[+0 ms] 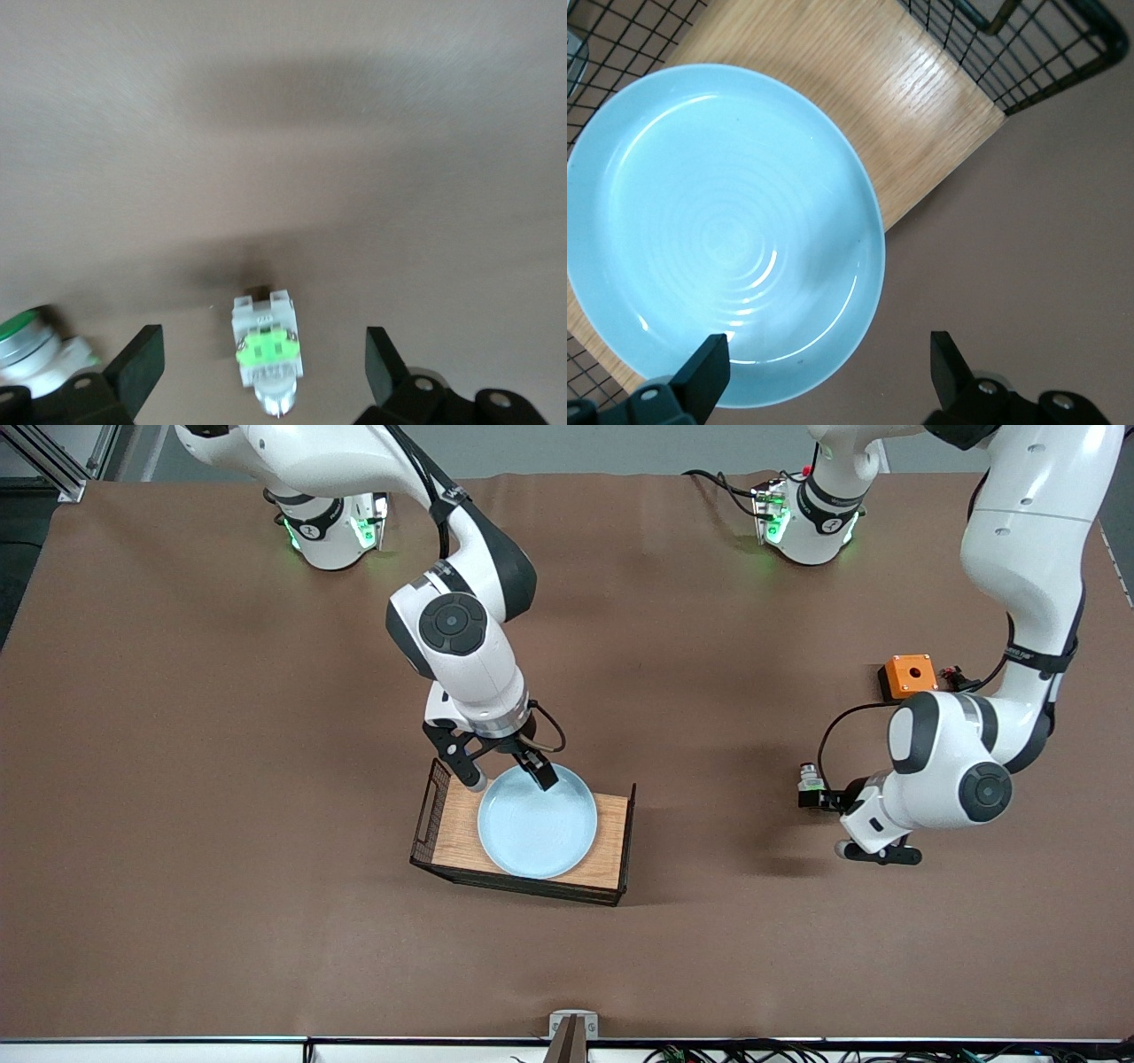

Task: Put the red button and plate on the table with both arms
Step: 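Lower the button beside the red button while the right gripper descends, then open the left gripper and withdraw while the right gripper grips the plate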

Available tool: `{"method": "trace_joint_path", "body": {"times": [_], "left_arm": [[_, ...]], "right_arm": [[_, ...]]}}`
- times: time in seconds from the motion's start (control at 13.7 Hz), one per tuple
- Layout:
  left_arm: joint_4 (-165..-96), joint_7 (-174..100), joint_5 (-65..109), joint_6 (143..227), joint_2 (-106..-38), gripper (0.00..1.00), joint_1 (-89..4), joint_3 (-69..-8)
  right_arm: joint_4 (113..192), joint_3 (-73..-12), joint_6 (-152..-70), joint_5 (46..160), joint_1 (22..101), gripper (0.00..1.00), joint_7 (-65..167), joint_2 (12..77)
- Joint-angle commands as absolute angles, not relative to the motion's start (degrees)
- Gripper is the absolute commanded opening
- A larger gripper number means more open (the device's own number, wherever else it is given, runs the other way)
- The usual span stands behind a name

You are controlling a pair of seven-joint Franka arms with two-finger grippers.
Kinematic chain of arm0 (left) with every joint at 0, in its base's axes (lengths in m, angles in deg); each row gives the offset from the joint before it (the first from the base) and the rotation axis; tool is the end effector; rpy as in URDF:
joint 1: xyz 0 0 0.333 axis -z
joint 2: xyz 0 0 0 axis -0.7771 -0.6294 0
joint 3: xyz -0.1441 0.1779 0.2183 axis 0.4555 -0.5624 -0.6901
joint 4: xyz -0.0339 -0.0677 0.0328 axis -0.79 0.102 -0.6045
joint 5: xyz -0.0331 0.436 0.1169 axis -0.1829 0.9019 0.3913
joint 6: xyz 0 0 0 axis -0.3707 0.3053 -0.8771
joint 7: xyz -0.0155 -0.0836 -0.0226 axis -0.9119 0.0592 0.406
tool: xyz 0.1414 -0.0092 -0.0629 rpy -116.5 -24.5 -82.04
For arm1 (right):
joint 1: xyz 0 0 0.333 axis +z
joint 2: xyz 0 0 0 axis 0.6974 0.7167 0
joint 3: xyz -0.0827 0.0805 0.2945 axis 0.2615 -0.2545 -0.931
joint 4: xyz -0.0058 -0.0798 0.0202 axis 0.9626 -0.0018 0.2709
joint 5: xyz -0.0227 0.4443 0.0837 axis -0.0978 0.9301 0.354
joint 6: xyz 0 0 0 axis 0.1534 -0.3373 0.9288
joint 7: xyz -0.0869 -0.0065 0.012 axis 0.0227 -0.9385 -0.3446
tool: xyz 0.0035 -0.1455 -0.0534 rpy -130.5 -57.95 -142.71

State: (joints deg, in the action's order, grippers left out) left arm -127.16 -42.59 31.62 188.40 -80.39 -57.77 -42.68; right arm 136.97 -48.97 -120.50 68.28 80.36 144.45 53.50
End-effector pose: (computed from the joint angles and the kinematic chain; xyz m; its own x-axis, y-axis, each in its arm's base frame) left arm 0.6952 -0.0818 0.1656 0.9828 -0.0959 -0.1578 -0.0757 -0.9887 0.1293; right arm 0.6274 0.4767 0.3028 0.6146 -0.7881 -0.0338 -0.7811 -0.6020 -0.1659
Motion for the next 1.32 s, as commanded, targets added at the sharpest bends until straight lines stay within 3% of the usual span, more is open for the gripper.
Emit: {"method": "trace_joint_path", "body": {"times": [0.0, 0.44, 0.8, 1.24], "left_arm": [[-127.0, -40.1, 32.3, 181.5, -72.9, 1.00, -58.2, -42.3], [-123.7, -30.5, 32.2, 169.5, -62.0, 1.00, -57.9, -42.2], [-116.5, -38.9, 32.2, 157.4, -58.2, 1.00, -58.3, -40.8], [-116.3, -38.0, 32.1, 153.5, -52.3, 1.00, -58.0, -40.7]], "right_arm": [[138.4, -49.5, -120.5, 67.2, 79.3, 1.00, 143.1, 53.1], [139.3, -49.5, -120.4, 67.1, 78.8, 0.98, 141.0, 53.9], [139.3, -49.5, -120.3, 67.1, 78.2, 0.77, 140.8, 54.0], [139.3, -49.5, -120.4, 66.8, 78.5, 0.65, 140.8, 54.7]]}}
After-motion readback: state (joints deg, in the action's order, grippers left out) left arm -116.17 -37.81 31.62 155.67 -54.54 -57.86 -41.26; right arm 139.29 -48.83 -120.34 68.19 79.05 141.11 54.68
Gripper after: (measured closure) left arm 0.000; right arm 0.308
